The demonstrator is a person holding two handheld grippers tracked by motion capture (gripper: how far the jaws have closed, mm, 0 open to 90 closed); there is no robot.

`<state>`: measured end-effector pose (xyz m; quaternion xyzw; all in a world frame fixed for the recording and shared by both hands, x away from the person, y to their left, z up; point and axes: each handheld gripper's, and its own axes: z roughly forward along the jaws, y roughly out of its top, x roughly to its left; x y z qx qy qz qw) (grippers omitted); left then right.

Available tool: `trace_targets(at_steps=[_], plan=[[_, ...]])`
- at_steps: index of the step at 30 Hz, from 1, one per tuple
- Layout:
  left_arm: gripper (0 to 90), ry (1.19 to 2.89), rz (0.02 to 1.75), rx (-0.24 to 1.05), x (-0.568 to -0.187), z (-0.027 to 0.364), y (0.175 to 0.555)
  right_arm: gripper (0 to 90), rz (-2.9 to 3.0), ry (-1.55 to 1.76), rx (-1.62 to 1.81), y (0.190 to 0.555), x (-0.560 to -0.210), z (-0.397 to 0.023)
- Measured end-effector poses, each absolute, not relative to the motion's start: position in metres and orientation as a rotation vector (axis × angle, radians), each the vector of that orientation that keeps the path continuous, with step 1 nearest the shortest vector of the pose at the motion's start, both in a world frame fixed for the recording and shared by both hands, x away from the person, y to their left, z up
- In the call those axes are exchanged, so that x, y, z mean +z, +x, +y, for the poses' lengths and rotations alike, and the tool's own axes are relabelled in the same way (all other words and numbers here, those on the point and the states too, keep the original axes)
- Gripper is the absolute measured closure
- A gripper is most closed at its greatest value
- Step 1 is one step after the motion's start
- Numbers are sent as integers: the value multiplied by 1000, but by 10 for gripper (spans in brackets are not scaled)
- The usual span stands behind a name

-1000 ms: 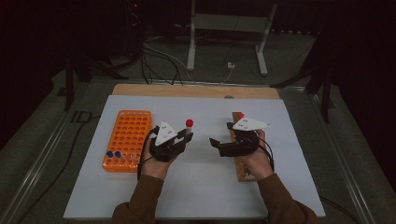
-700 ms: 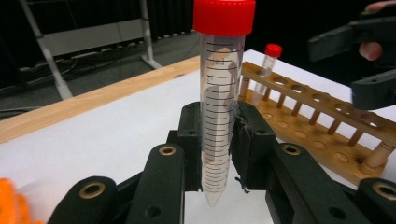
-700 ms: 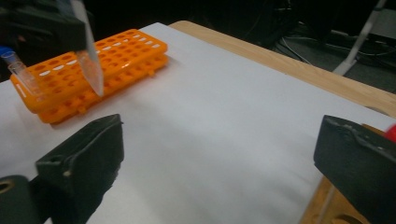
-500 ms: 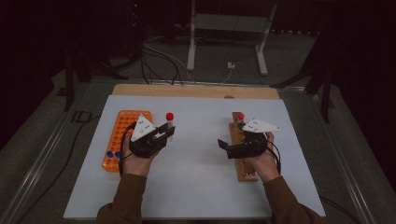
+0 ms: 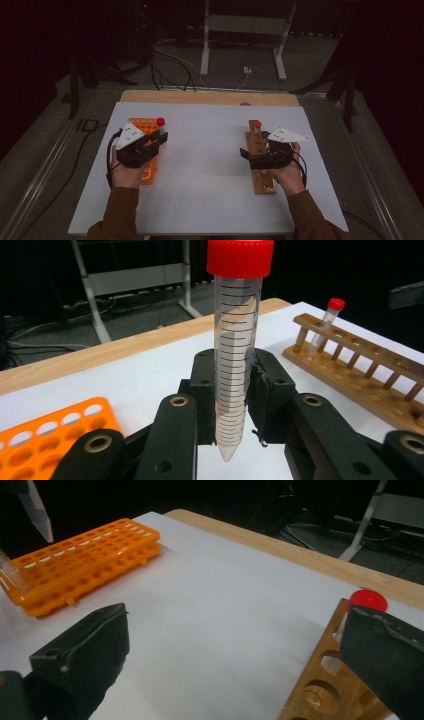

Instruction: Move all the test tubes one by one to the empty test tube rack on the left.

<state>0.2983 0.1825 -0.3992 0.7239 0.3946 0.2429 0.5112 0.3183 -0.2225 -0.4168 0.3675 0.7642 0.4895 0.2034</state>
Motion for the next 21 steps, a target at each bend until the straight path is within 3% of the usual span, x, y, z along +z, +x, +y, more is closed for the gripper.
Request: trace_targets(at_steps=[21], plan=[[746,1669,1104,658,-411,257,285,0,2095,1058,1372,314,-418,-243]])
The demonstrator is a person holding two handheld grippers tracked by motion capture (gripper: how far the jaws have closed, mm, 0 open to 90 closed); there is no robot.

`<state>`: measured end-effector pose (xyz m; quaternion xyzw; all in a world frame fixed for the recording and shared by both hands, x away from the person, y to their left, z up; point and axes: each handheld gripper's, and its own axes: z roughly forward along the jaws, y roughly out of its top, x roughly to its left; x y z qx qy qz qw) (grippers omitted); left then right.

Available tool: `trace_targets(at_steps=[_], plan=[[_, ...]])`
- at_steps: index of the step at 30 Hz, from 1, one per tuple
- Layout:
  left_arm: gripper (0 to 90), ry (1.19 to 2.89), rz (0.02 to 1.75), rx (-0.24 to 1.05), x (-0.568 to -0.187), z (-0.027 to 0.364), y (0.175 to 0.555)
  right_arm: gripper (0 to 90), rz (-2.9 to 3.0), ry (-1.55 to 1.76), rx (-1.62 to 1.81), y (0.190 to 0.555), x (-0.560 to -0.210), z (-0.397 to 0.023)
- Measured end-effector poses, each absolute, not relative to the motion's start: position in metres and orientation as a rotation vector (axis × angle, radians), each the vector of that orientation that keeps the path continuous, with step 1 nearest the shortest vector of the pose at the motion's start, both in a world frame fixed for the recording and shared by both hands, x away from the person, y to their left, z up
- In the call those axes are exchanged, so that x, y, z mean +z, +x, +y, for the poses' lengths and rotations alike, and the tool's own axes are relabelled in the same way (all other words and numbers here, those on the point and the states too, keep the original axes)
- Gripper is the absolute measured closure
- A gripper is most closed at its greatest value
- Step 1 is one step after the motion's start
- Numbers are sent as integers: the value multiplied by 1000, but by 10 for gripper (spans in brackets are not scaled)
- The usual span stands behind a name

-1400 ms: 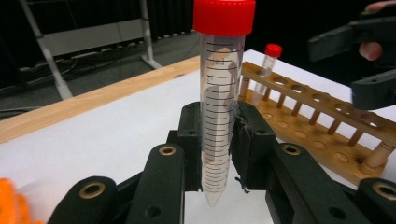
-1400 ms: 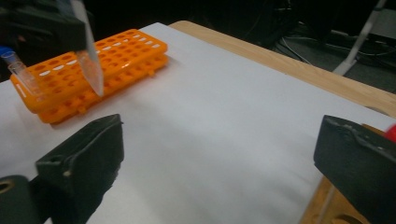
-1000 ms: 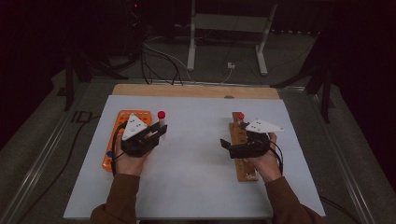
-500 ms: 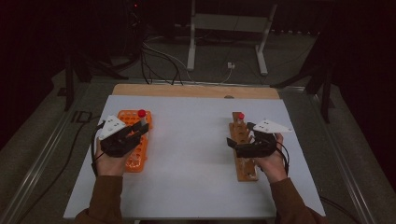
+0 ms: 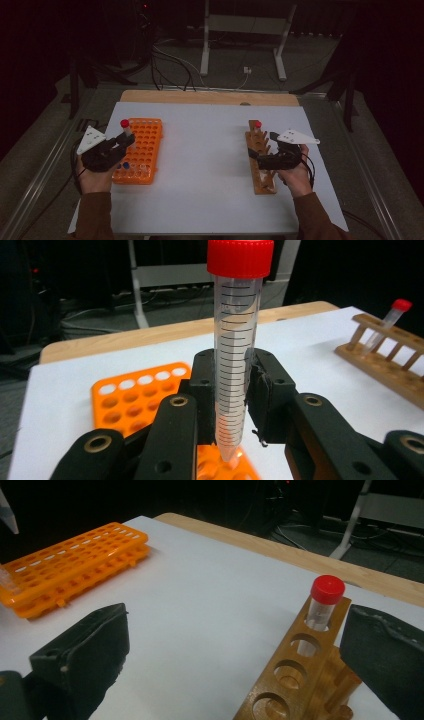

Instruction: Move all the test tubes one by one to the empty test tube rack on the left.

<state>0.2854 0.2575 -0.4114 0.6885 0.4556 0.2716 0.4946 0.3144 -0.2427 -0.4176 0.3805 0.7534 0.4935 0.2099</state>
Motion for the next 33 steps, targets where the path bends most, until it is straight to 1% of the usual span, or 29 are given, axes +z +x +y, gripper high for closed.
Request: trace_targets(at_steps=[19,26,33], plan=[[747,1655,1218,687,-446,297,258,0,2077,1075,1366,311,-418,-253],[746,1669,1251,672,-459,303,248,0,2075,1078,1370,311,-420,-253],[747,1720,1264,650,-470,305,241,0,2075,1083,1372,310,-423,-253]])
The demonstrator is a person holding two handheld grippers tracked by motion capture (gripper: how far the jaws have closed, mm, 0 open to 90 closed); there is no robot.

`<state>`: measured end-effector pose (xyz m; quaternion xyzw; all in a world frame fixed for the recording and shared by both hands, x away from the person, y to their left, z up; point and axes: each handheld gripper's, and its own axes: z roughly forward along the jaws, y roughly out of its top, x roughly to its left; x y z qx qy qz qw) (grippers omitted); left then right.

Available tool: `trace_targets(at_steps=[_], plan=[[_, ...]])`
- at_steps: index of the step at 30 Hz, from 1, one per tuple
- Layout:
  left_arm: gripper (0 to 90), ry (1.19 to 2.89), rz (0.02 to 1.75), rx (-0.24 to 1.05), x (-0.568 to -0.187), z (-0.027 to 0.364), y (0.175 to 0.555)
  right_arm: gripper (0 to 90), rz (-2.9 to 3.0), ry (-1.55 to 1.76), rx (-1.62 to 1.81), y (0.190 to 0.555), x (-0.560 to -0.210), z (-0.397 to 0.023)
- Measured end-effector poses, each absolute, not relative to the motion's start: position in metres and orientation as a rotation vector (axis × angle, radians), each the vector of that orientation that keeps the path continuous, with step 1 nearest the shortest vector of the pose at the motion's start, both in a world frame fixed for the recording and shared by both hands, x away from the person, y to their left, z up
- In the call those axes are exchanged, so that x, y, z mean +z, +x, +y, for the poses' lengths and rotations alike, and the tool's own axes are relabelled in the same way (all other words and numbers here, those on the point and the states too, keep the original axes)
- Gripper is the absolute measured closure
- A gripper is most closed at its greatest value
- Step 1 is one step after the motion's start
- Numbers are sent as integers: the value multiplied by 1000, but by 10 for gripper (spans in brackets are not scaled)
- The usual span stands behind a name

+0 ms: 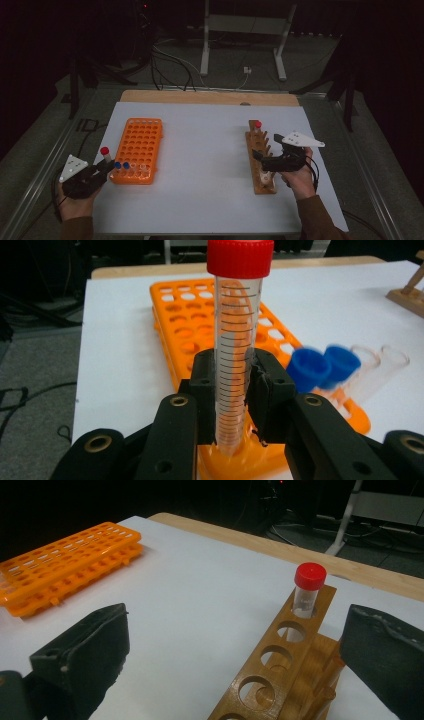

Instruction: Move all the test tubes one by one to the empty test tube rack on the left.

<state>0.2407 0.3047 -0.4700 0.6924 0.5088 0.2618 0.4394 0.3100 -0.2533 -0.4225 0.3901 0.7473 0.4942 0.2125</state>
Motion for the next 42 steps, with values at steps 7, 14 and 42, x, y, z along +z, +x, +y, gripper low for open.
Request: trace_targets(at_steps=[7,14,42], plan=[[750,1846,1264,641,-481,301,236,0,2077,1089,1375,310,-425,-254],[752,1926,1269,662,-485,294,241,1,2081,1092,1375,309,-427,-253],[264,1759,1211,619,-463,301,229,1,2067,1101,1366,312,-426,-260]])
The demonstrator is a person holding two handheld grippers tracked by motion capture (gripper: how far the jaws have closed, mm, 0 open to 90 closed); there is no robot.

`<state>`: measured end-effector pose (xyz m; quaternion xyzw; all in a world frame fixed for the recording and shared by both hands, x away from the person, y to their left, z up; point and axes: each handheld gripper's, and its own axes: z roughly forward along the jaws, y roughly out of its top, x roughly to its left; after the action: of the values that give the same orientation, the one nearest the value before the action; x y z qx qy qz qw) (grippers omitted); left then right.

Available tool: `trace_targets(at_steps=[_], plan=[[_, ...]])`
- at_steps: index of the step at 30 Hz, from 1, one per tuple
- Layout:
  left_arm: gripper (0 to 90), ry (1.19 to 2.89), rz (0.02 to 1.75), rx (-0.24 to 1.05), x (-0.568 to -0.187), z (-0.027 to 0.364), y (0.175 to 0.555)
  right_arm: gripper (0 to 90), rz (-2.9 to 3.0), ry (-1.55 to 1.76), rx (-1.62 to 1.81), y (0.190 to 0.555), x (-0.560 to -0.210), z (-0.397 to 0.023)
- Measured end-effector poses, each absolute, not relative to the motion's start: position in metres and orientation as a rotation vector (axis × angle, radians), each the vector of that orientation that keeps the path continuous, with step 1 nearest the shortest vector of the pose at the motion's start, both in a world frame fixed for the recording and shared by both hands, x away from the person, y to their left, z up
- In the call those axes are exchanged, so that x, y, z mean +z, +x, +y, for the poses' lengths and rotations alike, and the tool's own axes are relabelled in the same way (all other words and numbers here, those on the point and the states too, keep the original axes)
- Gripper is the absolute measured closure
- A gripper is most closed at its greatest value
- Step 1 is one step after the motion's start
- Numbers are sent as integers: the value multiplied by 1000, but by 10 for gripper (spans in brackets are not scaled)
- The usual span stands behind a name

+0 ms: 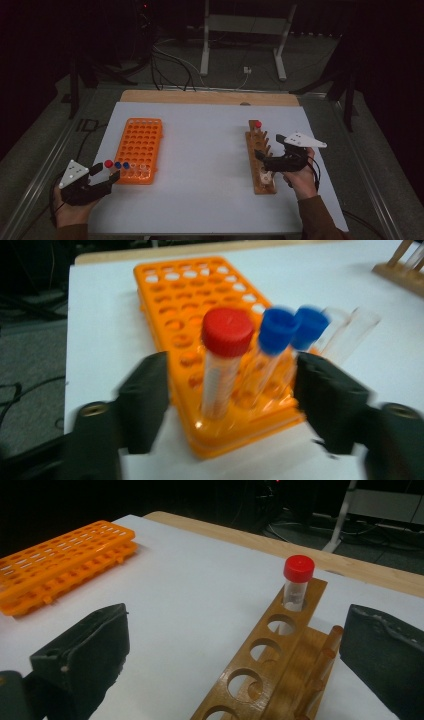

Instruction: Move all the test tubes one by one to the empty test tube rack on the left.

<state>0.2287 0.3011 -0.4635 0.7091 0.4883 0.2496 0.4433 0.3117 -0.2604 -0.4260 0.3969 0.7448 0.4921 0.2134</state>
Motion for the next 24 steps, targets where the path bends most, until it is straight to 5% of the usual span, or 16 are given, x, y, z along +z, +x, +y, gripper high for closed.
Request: trace_targets(at_steps=[6,24], plan=[[13,1706,1213,662,-451,295,231,1,2063,1106,1348,315,-425,-263],[8,1643,1159,678,-429,261,250,1,2056,1117,1271,345,-414,-261]])
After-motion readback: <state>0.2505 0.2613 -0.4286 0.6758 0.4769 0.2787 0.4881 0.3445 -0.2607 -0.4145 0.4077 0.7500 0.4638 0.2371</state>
